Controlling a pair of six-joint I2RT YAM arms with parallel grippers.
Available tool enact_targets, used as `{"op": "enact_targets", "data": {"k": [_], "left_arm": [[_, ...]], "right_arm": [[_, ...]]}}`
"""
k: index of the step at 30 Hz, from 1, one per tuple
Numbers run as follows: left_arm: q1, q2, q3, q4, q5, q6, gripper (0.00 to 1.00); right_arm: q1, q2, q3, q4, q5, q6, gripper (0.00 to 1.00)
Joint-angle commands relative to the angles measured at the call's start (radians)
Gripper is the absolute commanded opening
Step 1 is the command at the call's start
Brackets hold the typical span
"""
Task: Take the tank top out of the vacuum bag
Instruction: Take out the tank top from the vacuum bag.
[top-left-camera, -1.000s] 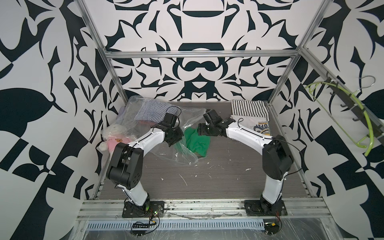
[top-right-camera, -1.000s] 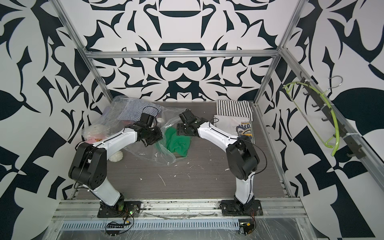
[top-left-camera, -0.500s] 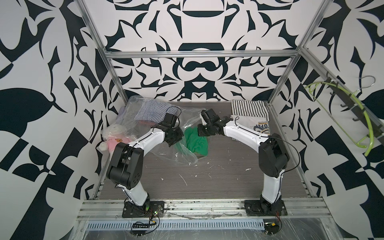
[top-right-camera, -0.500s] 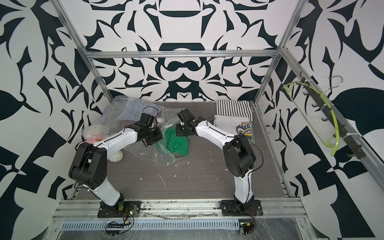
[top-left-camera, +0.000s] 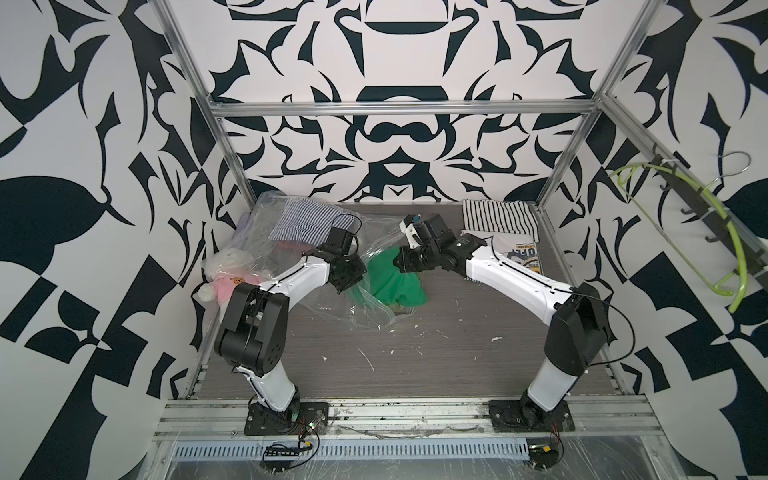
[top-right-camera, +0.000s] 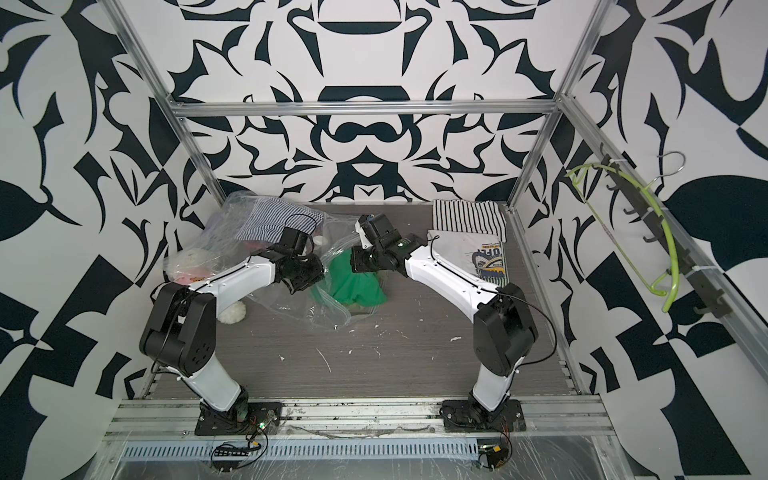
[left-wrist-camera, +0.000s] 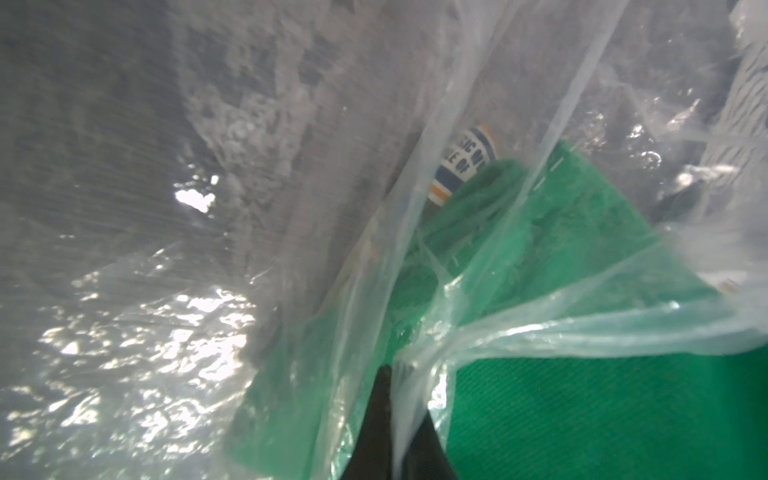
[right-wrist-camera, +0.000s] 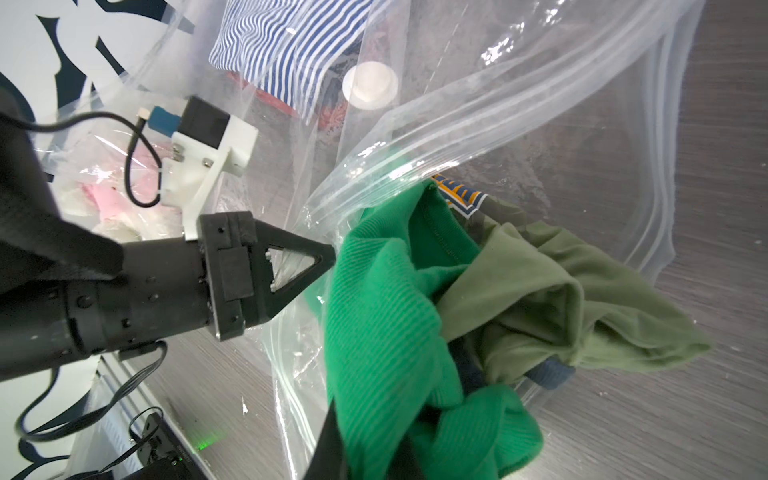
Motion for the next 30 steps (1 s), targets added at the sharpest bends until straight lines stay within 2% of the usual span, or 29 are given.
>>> {"op": "enact_targets", "data": {"k": [1, 6, 13, 17, 22, 30], "left_arm": [[0.018, 0.006, -0.030, -0.012, -0.028, -0.001, 0.00], [0.037, 0.002, -0.042, -0.006, -0.030, -0.001, 0.00], [0.044, 0.030, -0.037, 0.008, -0.020, -0.005, 0.00], [0.045, 0.038, -0.028, 0.008, -0.019, -0.004, 0.00], [0.051, 0.030, -0.031, 0.002, -0.024, -0.001, 0.00], [0.070, 0.028, -0.027, 0.001, -0.017, 0.006, 0.00]], "right_arm": [[-0.038, -0.116, -0.054, 0.083, -0.043, 0.071, 0.00], [-0.118, -0.239, -0.169, 0.078, -0.116, 0.151, 0.00], [-0.163, -0.336, -0.228, 0.032, -0.187, 0.144, 0.00], [-0.198, -0.360, -0.223, -0.026, -0.144, 0.126, 0.00], [-0.308, -0.439, -0.266, -0.140, -0.109, 0.141, 0.00], [-0.500, -0.513, -0.376, -0.420, 0.029, 0.023, 0.00]]}}
